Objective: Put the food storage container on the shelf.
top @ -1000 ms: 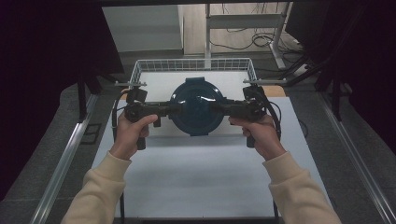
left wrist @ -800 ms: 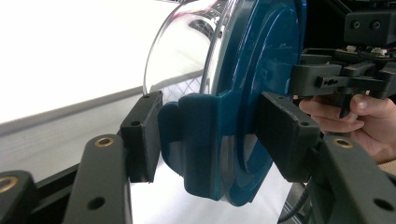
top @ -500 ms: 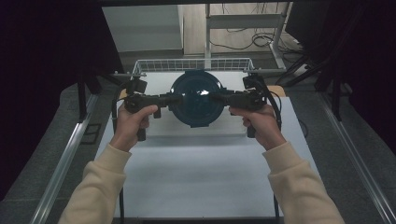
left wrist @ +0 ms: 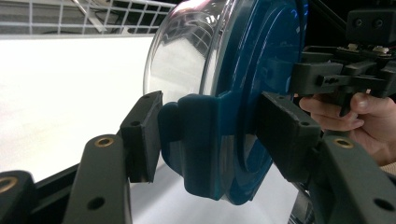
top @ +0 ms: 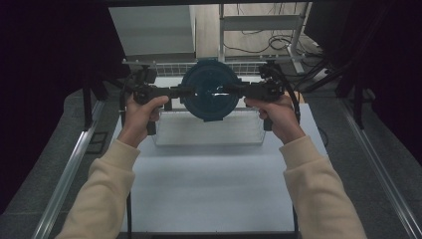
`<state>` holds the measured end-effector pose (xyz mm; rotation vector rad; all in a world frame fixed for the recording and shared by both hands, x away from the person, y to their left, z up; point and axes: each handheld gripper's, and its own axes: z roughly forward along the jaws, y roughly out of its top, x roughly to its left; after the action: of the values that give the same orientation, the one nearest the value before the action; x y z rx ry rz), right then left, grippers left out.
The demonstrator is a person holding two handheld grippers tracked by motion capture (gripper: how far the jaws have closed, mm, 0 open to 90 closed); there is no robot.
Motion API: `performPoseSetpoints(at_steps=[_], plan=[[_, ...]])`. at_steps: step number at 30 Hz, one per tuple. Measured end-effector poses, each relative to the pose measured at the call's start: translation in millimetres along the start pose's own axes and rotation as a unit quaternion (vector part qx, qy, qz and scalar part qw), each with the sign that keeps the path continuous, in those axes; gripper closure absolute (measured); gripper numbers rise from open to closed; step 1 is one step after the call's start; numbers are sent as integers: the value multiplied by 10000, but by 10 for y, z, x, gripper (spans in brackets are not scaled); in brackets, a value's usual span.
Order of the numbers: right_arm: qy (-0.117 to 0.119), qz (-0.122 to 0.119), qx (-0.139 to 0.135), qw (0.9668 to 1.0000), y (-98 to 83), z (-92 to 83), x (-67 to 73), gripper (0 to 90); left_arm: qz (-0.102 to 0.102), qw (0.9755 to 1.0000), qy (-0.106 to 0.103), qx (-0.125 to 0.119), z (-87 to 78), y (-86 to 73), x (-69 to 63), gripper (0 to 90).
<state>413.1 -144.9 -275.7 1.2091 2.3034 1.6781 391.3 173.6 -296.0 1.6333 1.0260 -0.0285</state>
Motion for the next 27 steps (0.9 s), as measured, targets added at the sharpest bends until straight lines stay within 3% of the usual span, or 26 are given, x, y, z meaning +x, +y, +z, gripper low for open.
performPoseSetpoints(at_steps=[8, 15, 19, 23, 25, 26, 27], plan=[[-41, 75, 0, 10000, 151, 122, -153, 374, -102, 9998, -56, 132, 121, 206, 198, 427], [-20, 426, 0, 9991, 192, 310, -390, 374, -276, 9994, 8, 224, 280, 323, 406, 421], [-56, 553, 96, 9984, 190, 387, -492, 373, -442, 9982, -15, 400, 380, 323, 539, 416], [-117, 851, 53, 9963, 191, 428, -561, 370, -674, 9972, -120, 302, 435, 349, 620, 420], [-152, 979, 44, 9951, 202, 441, -580, 367, -856, 9958, -198, 267, 467, 367, 687, 420], [-201, 1166, 33, 9930, 216, 466, -604, 362, -1010, 9944, -244, 212, 496, 376, 729, 419], [-201, 1166, 33, 9930, 216, 466, -604, 362, -1010, 9944, -244, 212, 496, 376, 729, 419]])
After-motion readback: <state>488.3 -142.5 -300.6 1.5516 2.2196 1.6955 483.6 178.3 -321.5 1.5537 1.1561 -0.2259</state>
